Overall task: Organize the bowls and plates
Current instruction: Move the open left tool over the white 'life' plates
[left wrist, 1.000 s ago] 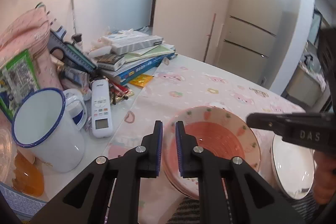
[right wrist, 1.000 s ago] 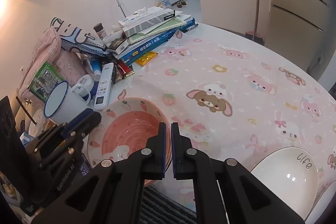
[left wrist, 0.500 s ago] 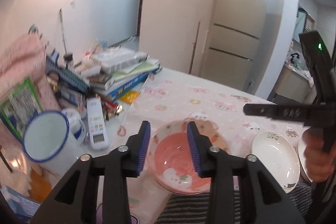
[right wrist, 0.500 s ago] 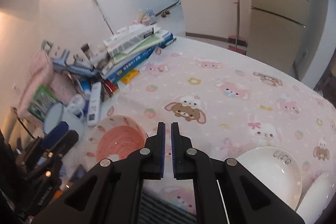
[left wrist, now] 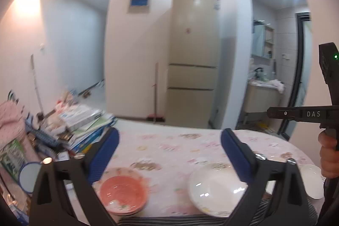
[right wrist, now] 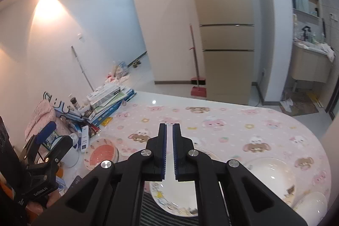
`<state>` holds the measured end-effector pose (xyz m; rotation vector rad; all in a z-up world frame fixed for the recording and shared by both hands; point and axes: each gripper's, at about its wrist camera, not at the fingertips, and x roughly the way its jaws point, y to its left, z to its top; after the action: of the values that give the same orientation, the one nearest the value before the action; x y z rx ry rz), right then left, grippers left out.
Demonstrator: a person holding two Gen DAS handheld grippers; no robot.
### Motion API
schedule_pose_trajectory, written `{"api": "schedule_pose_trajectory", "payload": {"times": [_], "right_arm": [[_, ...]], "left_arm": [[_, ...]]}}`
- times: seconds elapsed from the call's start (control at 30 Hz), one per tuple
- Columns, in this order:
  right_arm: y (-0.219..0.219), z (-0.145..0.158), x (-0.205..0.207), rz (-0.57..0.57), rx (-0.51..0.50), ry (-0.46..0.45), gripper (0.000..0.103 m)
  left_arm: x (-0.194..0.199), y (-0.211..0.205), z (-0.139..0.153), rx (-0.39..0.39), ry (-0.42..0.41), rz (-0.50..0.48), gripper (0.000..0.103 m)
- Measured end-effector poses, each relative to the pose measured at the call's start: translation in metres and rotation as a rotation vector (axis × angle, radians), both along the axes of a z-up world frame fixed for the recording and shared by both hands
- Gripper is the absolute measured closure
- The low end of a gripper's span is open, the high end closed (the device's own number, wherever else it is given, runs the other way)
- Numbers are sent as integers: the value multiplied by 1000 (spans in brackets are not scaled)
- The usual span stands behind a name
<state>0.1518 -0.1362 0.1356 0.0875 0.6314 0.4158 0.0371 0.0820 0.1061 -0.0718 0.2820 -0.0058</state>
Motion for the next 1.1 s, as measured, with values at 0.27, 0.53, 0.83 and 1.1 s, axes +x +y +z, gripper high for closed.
{"api": "schedule_pose_trajectory", "payload": {"times": [0.27, 0.53, 0.83, 1.1], "right_arm": [[-99, 14, -51, -173, 13, -83, 50], [-180, -2, -93, -248, 21, -69, 50], [-251, -23, -97, -346, 80, -47, 49], [-279, -64, -72, -410, 68, 10, 49]], "left_arm": [[-34, -53, 27, 30, -90, -124, 1], [-34, -111, 41, 28, -92, -220, 1], [1, -170, 52, -38, -75, -293, 1], [53, -219, 36, 27, 5, -458, 1]]}}
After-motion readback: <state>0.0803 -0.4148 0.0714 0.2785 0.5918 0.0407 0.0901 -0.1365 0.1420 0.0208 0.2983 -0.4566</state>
